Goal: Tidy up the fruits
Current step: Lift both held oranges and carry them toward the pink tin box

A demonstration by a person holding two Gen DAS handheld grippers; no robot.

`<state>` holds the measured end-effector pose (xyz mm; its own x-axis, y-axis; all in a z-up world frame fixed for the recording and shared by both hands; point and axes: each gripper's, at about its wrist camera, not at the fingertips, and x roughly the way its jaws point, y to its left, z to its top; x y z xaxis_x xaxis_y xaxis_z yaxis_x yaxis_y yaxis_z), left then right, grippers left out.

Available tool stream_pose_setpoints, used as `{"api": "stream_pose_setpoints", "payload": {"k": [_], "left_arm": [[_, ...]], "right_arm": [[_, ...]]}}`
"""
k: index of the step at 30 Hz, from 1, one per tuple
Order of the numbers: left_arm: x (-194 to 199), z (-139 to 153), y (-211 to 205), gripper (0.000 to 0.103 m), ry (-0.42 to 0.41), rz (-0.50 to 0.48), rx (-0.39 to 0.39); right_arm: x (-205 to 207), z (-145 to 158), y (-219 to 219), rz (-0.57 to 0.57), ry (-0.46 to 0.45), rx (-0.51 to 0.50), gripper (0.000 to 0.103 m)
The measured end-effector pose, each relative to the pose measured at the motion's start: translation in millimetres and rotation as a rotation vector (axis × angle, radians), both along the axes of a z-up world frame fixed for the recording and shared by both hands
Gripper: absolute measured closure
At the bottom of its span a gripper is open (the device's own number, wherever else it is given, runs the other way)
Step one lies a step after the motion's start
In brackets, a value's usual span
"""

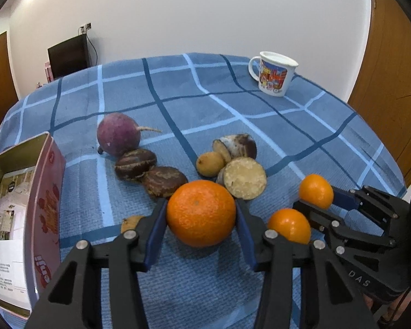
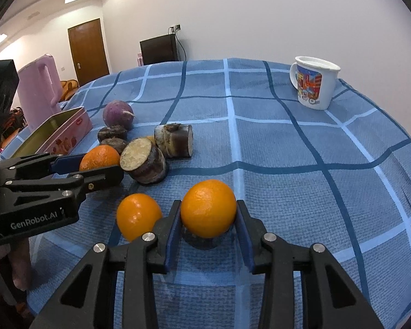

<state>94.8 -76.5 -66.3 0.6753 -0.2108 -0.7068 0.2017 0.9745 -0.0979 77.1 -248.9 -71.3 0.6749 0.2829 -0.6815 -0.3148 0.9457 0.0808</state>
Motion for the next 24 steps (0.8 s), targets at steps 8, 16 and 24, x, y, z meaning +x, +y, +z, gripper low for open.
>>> {"api": "stream_pose_setpoints", "payload": {"k": [8,16,24], "left_arm": [[-5.8,7.6,4.1,0.053,-0.053,0.011,-0.012],[-12.3,12.3,3.8,0.053,-0.101,0.015,0.0],[-18.8,16.7,6.3,0.053,-0.141,0.024,-0.003]], "right_arm": [[-4.8,3.5,0.0,0.003,-0.045,0.008,0.064],[-12.4,7.6,-1.2,0.0,-0.099,0.025,0.064],[-17.6,9.1,-3.9,0.0,-0.13,0.038,0.064]]}}
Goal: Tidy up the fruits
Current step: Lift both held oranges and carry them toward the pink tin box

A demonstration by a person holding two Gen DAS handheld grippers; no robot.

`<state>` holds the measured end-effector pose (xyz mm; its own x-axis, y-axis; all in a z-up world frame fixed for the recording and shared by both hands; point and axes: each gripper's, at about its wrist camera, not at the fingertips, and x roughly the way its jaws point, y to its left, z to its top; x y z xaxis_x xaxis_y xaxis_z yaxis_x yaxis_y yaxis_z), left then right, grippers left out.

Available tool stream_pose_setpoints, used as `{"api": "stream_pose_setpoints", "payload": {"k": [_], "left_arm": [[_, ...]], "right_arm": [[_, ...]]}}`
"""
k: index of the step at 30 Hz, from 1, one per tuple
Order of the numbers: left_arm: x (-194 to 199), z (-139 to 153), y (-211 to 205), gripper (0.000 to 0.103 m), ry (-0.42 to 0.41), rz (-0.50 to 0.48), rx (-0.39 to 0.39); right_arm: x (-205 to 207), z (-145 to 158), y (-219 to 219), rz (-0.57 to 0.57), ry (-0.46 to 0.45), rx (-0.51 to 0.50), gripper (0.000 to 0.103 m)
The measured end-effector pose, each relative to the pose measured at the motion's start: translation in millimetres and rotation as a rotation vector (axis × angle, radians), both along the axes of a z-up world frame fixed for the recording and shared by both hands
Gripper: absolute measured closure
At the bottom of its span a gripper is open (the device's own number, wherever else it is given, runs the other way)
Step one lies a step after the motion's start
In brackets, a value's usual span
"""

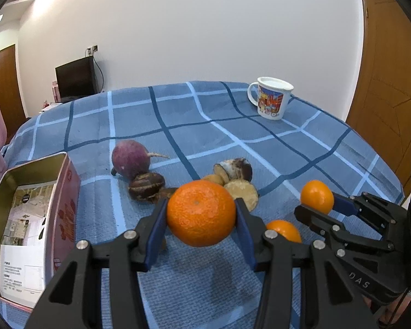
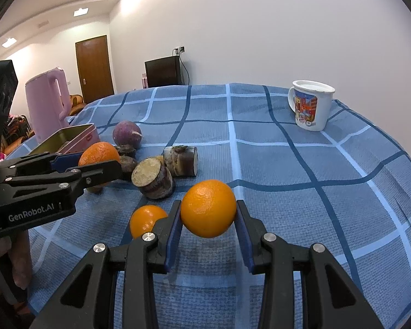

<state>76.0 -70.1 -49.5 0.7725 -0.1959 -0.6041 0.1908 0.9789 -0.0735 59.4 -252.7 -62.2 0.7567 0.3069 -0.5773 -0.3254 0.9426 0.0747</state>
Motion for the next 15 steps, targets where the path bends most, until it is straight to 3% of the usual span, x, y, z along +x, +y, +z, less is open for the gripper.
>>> {"api": "stream_pose_setpoints", "payload": {"k": [15], "left_arm": [[-12.3,8.2,5.9,0.053,-0.08,0.029,-0.013]], "right_arm": [[-8.1,3.1,-2.9,-0.002,-0.053,0.017,0.064]]}}
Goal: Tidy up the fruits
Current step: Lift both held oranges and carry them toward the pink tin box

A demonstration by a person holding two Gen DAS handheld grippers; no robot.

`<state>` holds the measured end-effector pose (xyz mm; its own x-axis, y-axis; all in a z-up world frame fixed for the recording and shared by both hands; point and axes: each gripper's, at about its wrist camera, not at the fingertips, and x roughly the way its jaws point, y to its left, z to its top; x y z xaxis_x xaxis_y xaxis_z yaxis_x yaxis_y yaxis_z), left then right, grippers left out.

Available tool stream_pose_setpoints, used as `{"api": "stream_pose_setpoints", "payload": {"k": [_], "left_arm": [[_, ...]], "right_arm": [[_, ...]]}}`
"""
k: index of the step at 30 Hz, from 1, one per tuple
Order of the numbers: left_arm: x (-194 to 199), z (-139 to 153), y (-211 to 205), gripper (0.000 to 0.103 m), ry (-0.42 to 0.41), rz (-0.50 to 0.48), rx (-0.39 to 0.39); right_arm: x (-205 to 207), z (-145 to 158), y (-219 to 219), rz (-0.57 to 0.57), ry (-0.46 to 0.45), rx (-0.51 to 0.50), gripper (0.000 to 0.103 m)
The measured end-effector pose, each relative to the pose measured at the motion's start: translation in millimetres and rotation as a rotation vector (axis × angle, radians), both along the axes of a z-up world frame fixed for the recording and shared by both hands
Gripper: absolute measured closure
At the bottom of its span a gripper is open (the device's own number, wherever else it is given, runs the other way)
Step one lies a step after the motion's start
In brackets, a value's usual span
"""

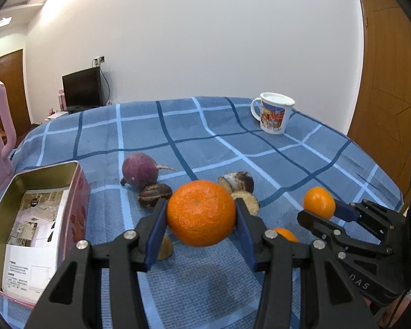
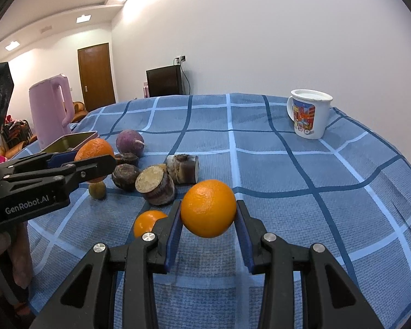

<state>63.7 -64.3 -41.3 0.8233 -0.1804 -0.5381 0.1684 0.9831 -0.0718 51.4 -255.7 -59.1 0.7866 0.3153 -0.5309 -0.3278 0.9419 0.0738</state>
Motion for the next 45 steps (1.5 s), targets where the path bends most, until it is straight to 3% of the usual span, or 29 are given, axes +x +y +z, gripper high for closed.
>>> {"api": "stream_pose_setpoints", "payload": {"k": [45], "left_arm": [[-31.3,15.7,4.1,0.053,-0.194,0.051,0.01]], "right_arm": [[-26.5,8.9,-5.3,0.009,-0.174,0.031,0.064]]}}
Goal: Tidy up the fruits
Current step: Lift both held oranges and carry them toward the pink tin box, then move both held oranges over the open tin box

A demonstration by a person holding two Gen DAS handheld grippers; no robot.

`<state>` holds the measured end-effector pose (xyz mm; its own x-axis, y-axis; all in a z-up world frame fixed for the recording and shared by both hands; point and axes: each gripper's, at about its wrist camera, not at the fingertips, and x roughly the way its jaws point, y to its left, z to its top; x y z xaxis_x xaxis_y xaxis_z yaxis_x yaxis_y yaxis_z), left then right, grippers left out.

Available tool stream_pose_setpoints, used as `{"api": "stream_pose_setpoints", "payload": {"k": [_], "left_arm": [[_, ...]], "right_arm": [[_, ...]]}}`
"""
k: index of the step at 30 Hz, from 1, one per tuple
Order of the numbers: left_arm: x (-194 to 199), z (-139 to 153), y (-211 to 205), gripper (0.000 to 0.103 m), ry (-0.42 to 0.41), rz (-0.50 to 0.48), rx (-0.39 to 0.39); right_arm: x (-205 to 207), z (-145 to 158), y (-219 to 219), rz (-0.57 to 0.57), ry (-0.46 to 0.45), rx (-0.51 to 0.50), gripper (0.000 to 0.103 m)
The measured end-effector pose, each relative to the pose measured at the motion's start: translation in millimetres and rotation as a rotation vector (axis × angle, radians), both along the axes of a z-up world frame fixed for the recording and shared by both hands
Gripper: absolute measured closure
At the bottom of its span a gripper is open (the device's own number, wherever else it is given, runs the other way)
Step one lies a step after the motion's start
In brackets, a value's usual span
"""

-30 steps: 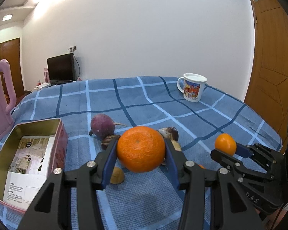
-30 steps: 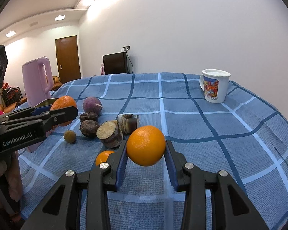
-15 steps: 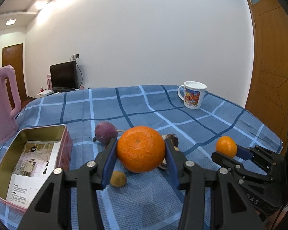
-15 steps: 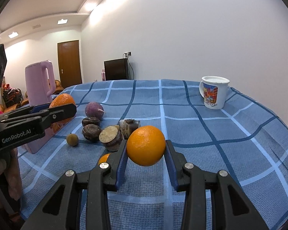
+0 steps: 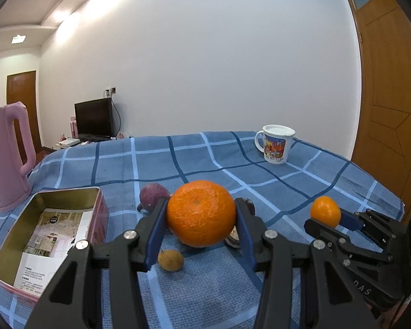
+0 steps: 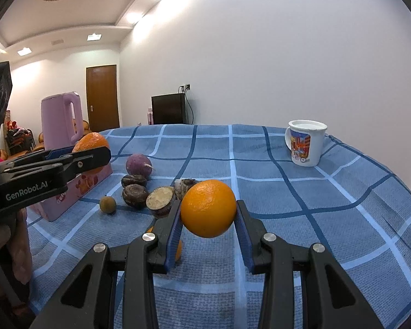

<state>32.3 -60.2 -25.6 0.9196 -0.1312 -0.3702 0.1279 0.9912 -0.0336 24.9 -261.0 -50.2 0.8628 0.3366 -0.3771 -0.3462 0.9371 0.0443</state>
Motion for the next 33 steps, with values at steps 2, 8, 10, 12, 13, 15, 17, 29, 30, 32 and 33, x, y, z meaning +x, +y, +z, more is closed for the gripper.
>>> {"api": "stream_pose_setpoints", "payload": {"k": [2,8,10,12,13,15,17,29,30,32,33], "left_arm": [[-1.3,0.3,-1.0,0.053,-0.008,0.0,0.005],[-2.2,1.3,-1.8,0.053,-0.017,0.002,0.007],[-3.4,1.6,-2.4,0.053,-0.025,0.006,0.01],[-5.2,2.0,-3.0,0.053,-0.037,0.009,0.013],[-7.1,2.5,-3.1,0.053,-0.049,0.014,0.019],[-10.4,3.9,-2.6,0.053,-0.066,0.018,0.032],[-11.9,4.3,-1.4,0.053,-0.071,0.021,0.036],[-13.0,9.7,8.3,0.053,-0.064,0.028,0.031],[-13.2,10.0,9.3,0.053,-0.063,0.03,0.031],[-12.9,10.6,13.9,0.053,-0.057,0.037,0.028],[-13.2,10.5,15.5,0.053,-0.054,0.041,0.027]], "right_arm": [[-1.2,0.2,-0.2,0.001,-0.008,0.002,0.064],[-3.6,0.9,-0.5,0.006,-0.027,0.004,0.064],[-4.7,1.3,-1.0,0.007,-0.036,0.007,0.064],[-5.7,1.7,-1.5,0.009,-0.044,0.008,0.064],[-6.7,1.7,-1.6,0.01,-0.047,0.008,0.064],[-8.2,2.5,-1.4,0.01,-0.057,0.004,0.064],[-10.1,4.7,-1.1,0.007,-0.071,-0.001,0.064],[-16.8,26.4,7.7,-0.002,-0.132,-0.033,0.064],[-17.0,27.9,8.8,0.003,-0.133,-0.034,0.064],[-15.8,31.8,13.7,0.016,-0.133,-0.037,0.064],[-15.3,32.7,15.9,0.022,-0.131,-0.039,0.064]]}}
